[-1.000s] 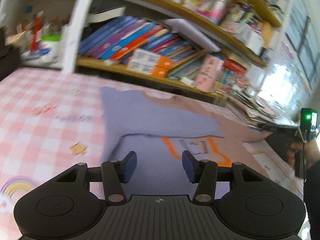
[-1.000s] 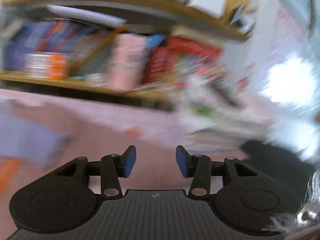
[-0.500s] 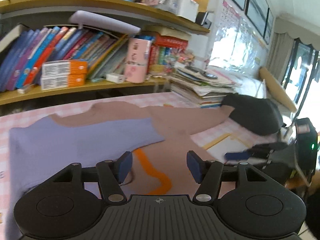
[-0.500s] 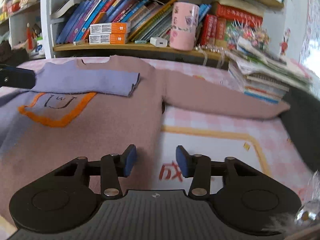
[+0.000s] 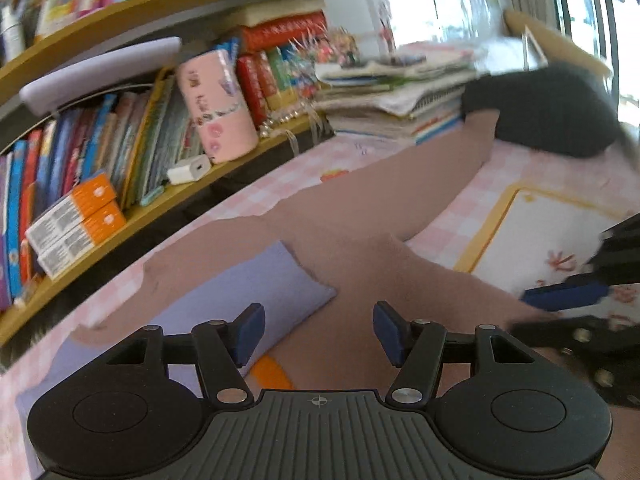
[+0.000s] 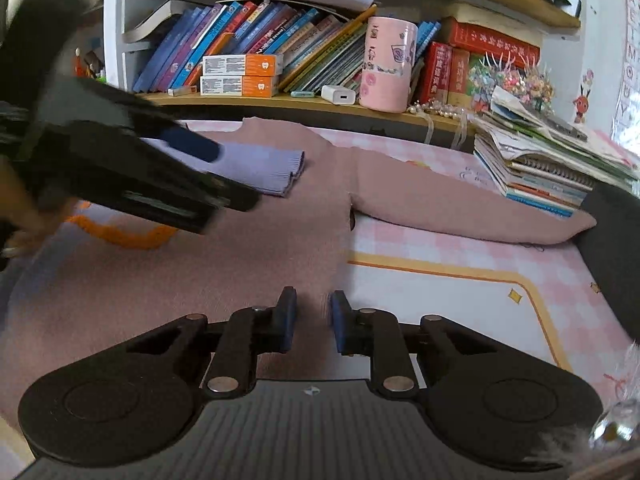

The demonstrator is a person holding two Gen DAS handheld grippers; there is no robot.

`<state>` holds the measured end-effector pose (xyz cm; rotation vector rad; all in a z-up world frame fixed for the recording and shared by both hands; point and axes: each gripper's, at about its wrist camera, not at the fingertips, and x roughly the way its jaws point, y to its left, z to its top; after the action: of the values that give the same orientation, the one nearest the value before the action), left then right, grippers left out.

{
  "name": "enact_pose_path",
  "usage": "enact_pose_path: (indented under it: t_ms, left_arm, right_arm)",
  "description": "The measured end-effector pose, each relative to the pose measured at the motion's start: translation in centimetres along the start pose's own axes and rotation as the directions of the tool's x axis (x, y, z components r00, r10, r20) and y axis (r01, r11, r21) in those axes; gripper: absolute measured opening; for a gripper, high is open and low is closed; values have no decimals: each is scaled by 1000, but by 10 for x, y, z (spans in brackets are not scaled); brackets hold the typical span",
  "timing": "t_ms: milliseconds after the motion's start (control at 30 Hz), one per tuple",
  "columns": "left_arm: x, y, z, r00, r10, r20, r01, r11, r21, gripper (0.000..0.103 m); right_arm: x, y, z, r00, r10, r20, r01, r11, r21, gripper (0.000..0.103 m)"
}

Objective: Fold clothes
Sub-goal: 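Grasp the lavender sleeve with the left gripper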

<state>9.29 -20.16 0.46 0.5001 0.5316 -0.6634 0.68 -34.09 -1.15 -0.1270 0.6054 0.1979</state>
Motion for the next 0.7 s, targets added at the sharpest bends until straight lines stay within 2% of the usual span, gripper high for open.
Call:
enact_pose_path:
  t_ms: [267,433,467,533,567,633,700]
  left_arm:
    - [25,-9,6,996,88,-9,-87,991,100,48]
    - [34,-5,4,992,121,24,-122,990,77,46]
    - [34,-4,3,992,122,28,-124,990,74,42]
    - [35,-2,1,991,126,35,-128,989,68,13]
    - [36,-1,0,991,128,38,-130,989,65,7]
    - [33,11,-4,991,129,43,-130,991,22,5]
    - [20,43,-10,989,138,56,-132,987,-95,5]
  right_arm:
    - [1,-7,-1,1000,29,0,-29,999,40,19]
    - [1,-11,-1,999,46,-1,-46,997,64,19]
    - [1,-10,-1,999,46,-1,-46,997,64,19]
    - [0,-10,-2,999,48,-1,-47,997,66,19]
    - [0,-10,-2,999,50,-1,-50,996,69,19]
    - [0,-12,-2,998,56,-1,-56,995,78,19]
    - [0,-14,-2,998,62,-2,-62,994,86,19]
